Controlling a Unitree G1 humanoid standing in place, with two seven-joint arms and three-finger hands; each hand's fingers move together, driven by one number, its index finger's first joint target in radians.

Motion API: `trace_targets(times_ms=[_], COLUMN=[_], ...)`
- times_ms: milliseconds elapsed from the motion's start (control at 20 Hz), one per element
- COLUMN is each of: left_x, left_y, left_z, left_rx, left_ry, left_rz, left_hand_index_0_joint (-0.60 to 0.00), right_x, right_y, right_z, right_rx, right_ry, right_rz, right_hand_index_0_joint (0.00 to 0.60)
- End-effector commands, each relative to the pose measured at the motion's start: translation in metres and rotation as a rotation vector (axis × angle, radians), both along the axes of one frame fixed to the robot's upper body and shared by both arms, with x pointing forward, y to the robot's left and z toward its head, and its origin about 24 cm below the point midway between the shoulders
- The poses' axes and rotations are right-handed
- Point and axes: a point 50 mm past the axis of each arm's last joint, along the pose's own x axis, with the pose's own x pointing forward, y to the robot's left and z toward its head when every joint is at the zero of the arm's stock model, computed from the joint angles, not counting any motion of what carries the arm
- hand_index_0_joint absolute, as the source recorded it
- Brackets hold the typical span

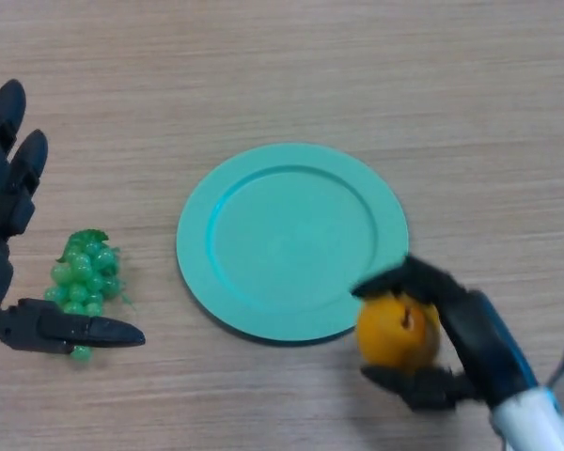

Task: Pick up the yellow pear and place it on the plate

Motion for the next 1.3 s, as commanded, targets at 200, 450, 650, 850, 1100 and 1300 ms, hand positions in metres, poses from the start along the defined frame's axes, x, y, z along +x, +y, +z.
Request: trace_targets(times_ms=[200, 450, 650, 850, 1100, 1300], left_x=[-0.018, -0.025, -0.031, -0.032, -0.032, -0.030], left_y=[0.007, 0.010, 0.013, 0.015, 0.011, 0.007], left_z=[0.039, 0.040, 0.038, 0.038, 0.038, 0.037], left_rx=[0.030, 0.017, 0.007, 0.006, 0.008, 0.016], left_ry=[-0.212, -0.231, -0.220, -0.234, -0.232, -0.223], left_rz=[0.015, 0.019, 0.045, 0.075, 0.079, 0.062], left_hand_index_0_joint=[0.000, 0.000, 0.000, 0.000, 0.000, 0.000], right_x=[0.050, 0.091, 0.102, 0.104, 0.091, 0.056], right_y=[0.029, 0.040, 0.040, 0.038, 0.034, 0.008], right_z=[0.063, 0.053, 0.040, 0.047, 0.098, 0.130], right_rx=[-0.033, 0.008, 0.093, 0.091, 0.226, 0.307], right_ry=[-0.332, -0.208, -0.045, -0.048, -0.176, -0.289], right_rz=[0.146, 0.119, 0.058, 0.043, 0.069, 0.078], right_hand_index_0_joint=[0.600, 0.600, 0.501, 0.019, 0.000, 0.000])
